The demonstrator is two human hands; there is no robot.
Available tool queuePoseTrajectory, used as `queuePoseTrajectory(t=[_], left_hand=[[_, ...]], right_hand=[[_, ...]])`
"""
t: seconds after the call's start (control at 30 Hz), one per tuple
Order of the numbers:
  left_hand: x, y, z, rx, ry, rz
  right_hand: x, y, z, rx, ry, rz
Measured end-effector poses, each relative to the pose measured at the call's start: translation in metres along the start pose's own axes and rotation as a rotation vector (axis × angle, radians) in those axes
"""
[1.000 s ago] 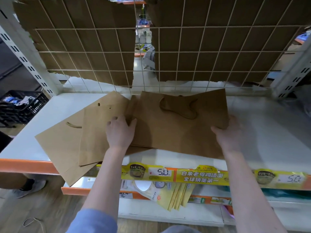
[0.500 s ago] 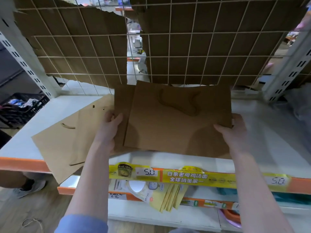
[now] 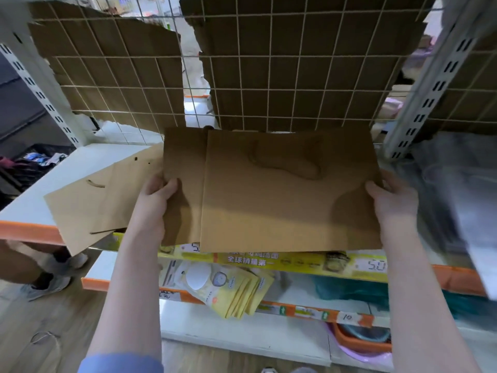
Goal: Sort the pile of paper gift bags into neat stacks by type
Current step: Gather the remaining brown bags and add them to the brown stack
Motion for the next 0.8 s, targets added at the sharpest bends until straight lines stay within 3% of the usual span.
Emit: queuePoseTrajectory(t=[0.47, 0.8], left_hand=[[-0.003, -0.090, 0.015, 0.108, -0.044, 0.136], [-0.088, -0.159, 0.004, 0.078, -0.021, 0.294]], right_hand=[[0.102, -0.097, -0.032, -0.058, -0.112, -0.256], [0.207, -0.111, -0.051, -0.078, -0.157, -0.380]])
Point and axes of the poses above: each hand's wrist, its own y-axis towards the middle knuckle, its own x-axis out of the back of the hand, z = x × y, the point moved 3 cm from there along y, towards the middle knuckle, and after that the axes turned 4 degrees about -y, right-handed, at the moved point
